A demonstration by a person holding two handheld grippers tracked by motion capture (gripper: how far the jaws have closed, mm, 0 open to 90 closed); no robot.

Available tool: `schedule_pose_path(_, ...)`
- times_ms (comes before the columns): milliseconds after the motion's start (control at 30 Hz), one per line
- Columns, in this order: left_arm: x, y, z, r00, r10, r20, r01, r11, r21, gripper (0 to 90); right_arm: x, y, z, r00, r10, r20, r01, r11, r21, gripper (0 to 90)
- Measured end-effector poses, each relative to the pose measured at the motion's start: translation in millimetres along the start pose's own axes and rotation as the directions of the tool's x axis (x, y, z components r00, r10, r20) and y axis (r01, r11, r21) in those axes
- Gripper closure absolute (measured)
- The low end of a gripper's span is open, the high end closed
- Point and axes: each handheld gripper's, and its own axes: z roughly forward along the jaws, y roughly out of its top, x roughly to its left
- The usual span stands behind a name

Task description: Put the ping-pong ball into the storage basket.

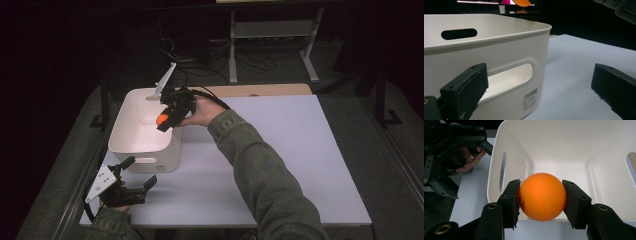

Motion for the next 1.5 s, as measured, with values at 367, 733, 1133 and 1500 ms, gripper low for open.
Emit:
schedule_pose_path(367, -0.1, 0.0, 0.3, 1.0, 0.002, 0.0, -0.002, 1.0, 0.001, 0.4, -8.6, 0.4, 12.8, 0.9997, 0.023, 0.001, -0.023, 1.0, -0.006, 49.6)
schedule_pose_path(733, 0.2, 0.1, 1.0, 1.0, 0.002, 0.0, -0.002, 1.0, 0.005, 0.4, -14.6, 0.4, 20.6, 0.9978, 0.053, -0.039, -0.053, 0.999, 0.003, 48.3)
schedule_pose_path(1133, -0.1, 0.0, 1.0, 1.0, 0.004, 0.002, -0.004, 1.0, 0.007, 0.4, -17.9, -6.2, -6.2, 0.9933, 0.098, 0.062, -0.093, 0.993, -0.074, 13.0)
schedule_pose_path(1500, -0.6, 0.0, 1.1, 1.0, 0.005, 0.002, -0.005, 1.0, 0.008, 0.4, -17.2, -29.0, -29.7, 0.9809, 0.146, 0.128, -0.129, 0.983, -0.133, 0.0)
